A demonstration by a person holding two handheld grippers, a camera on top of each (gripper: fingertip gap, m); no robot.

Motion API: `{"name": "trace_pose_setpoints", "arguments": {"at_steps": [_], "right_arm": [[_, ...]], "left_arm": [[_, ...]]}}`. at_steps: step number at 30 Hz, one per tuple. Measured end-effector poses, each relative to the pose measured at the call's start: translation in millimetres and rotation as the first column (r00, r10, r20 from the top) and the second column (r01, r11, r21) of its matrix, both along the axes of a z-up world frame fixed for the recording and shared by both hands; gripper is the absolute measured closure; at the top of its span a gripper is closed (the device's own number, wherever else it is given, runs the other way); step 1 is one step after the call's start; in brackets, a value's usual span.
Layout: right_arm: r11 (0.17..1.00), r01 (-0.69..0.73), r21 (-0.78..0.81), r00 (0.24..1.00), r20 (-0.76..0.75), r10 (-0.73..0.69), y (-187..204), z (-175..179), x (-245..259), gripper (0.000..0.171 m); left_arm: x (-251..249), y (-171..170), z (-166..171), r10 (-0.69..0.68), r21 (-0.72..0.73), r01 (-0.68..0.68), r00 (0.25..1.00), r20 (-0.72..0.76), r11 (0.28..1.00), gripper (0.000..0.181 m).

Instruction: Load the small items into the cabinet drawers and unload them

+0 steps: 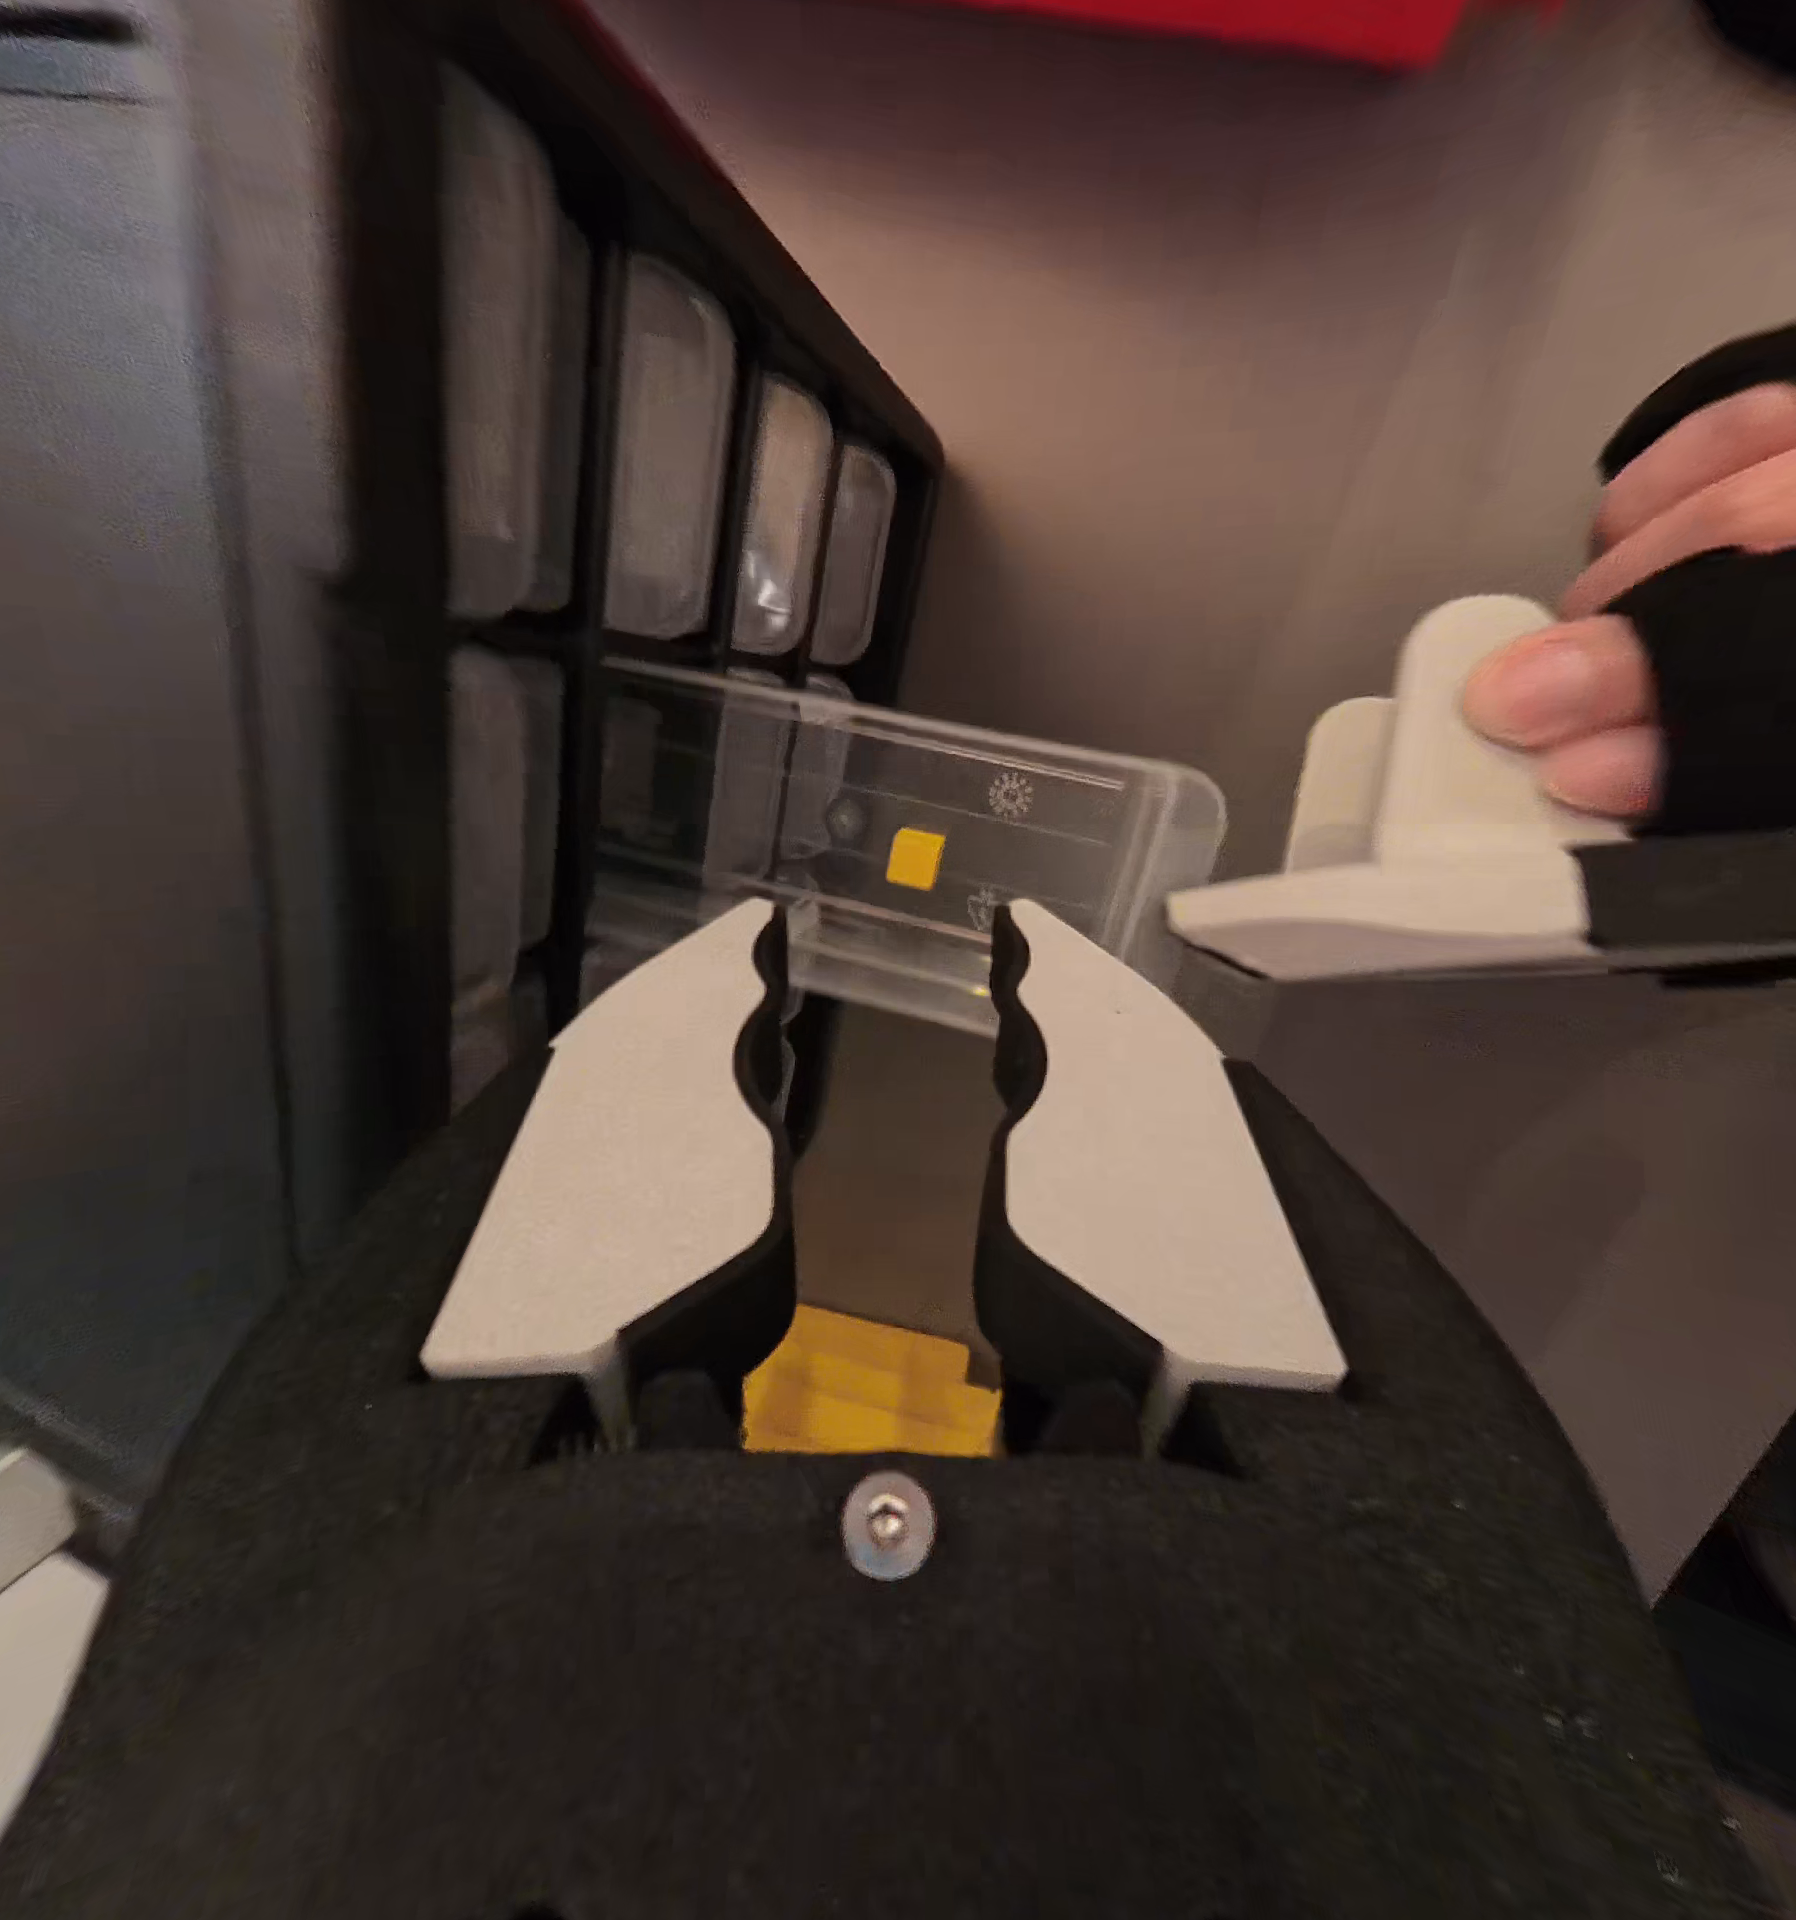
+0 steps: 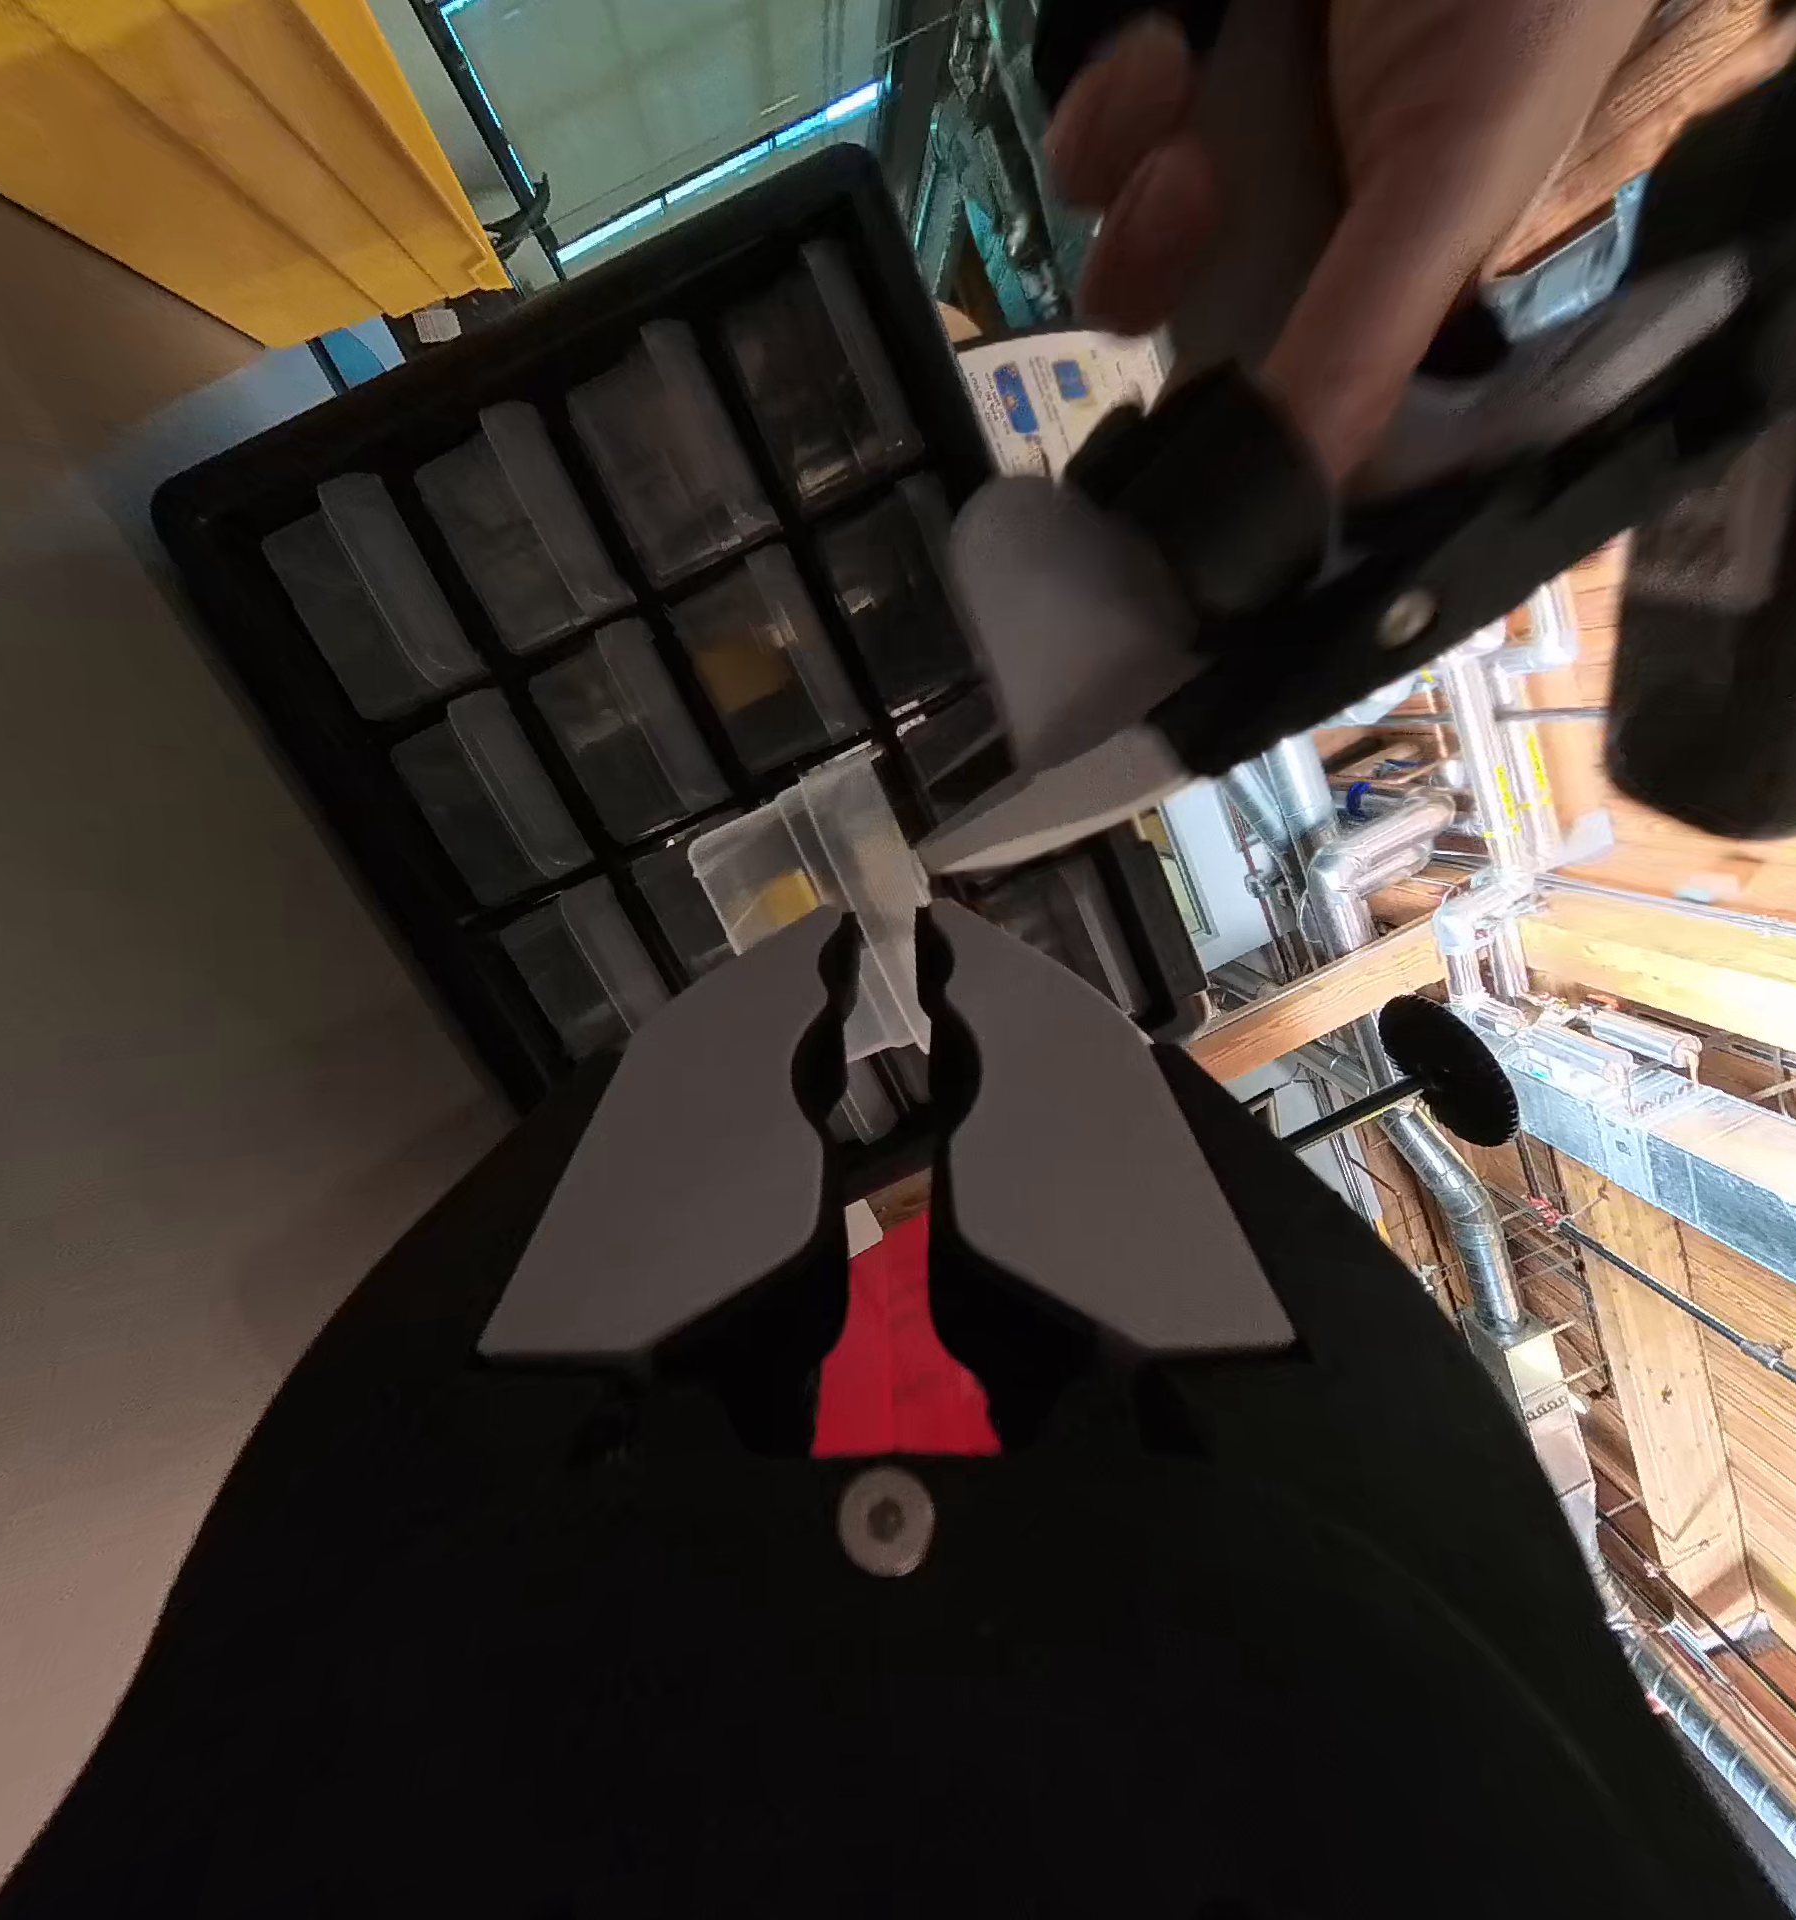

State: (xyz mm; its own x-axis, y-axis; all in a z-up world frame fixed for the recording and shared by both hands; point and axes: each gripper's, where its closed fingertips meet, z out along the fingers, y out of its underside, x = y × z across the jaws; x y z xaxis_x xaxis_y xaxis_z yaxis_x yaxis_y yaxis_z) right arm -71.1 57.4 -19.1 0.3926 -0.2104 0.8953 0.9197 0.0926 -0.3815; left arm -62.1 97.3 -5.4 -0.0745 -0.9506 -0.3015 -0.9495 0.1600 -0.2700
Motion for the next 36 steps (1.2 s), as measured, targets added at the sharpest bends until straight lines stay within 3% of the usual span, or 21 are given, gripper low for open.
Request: {"name": "trace_pose_setpoints", "arguments": {"at_steps": [3,6,11,15,19,30,32,34,36], "right_arm": [[1.000,0.007,0.010,1.000,0.014,-0.007,4,1,-1,0.160],[1.000,0.018,0.024,0.998,0.060,-0.020,15,4,-5,0.160],[0.997,0.079,-0.020,0.997,-0.023,-0.080,39,8,12,0.159],[0.993,0.106,-0.042,0.994,0.016,-0.106,60,7,18,0.157],[0.992,0.111,-0.053,0.994,0.021,-0.110,77,5,22,0.151],[0.990,0.121,-0.069,0.993,-0.007,-0.122,92,4,25,0.145],[0.999,0.044,-0.031,0.999,-0.006,-0.044,81,5,8,0.146],[0.993,-0.070,-0.092,0.995,0.069,0.076,75,-12,-24,0.148],[0.991,-0.065,-0.118,0.979,0.185,0.086,80,-29,-40,0.149]], "left_arm": [[-27,-2,28,0.083,0.021,-0.089,0.976,0.204,0.996,0.146],[-75,0,25,0.163,-0.002,-0.170,0.943,0.288,0.985,0.146],[-154,47,16,0.381,0.087,-0.409,0.896,0.228,0.908,0.144],[-196,72,18,0.508,0.068,-0.536,0.827,0.240,0.841,0.144],[-218,90,17,0.575,0.027,-0.603,0.772,0.269,0.797,0.145],[-260,114,11,0.648,0.029,-0.679,0.712,0.270,0.734,0.145],[-270,116,10,0.661,0.023,-0.690,0.701,0.266,0.723,0.145],[-282,118,8,0.680,0.005,-0.706,0.684,0.263,0.708,0.145],[-301,120,3,0.724,-0.012,-0.743,0.648,0.236,0.669,0.145]]}}
